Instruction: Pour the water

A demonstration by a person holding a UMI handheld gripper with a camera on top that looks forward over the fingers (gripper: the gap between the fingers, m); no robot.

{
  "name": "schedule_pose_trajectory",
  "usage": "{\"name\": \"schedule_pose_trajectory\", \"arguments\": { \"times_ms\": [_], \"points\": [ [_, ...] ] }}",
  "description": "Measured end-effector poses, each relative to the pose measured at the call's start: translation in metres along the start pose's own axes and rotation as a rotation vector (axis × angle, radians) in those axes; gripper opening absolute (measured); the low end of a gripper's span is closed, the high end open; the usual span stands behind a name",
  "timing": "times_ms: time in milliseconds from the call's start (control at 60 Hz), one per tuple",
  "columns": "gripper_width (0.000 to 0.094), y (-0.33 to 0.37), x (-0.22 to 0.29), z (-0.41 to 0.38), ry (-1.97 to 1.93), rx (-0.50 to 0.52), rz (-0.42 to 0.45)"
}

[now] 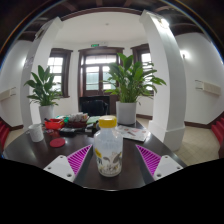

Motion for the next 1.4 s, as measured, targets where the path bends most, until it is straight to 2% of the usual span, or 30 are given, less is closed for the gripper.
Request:
{"name": "schedule_pose_trajectory", "arguments": {
  "times_ms": [200,267,367,383,483,500,567,817,967,1083,1217,1400],
  "points": [
    [0.0855,-0.037,-0.002,-0.005,-0.009,-0.017,-0.015],
    [0.0829,-0.047,0.0,-0.015,-0.022,-0.011,-0.019],
    [0.0696,-0.055,-0.011,-0.012,-0.023,-0.013,-0.036],
    [0.0597,-0.056,-0.013,-0.012,-0.018,-0.02,-0.041],
    [0.0519,-0.056,-0.011,-0.01,0.001,-0.036,-0.039],
    [0.0471,-0.056,-0.012,-0.011,0.005,-0.04,-0.039],
    [0.0407,-0.058,-0.014,-0.011,0.008,-0.059,-0.035],
    [0.0406,-0.056,-0.008,-0.028,0.124,-0.061,-0.038],
    [0.0405,-0.065,0.018,-0.081,0.365,0.002,0.003],
    [0.0405,-0.085,0.045,-0.132,0.628,0.054,0.058],
    [0.0406,-0.111,0.067,-0.202,0.939,0.066,0.14],
    [0.0406,-0.132,0.076,-0.279,1.352,0.031,0.251]
  ]
}}
Point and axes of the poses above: the point between the fingertips, and its own axes, seen from behind it with the camera up: z to the right, x up, y backward, against the way the camera looks, the point moved 10 cm from there along y, backward, against the way the camera looks, and after that the axes turned 6 degrees about -x, right-handed, at the moved point
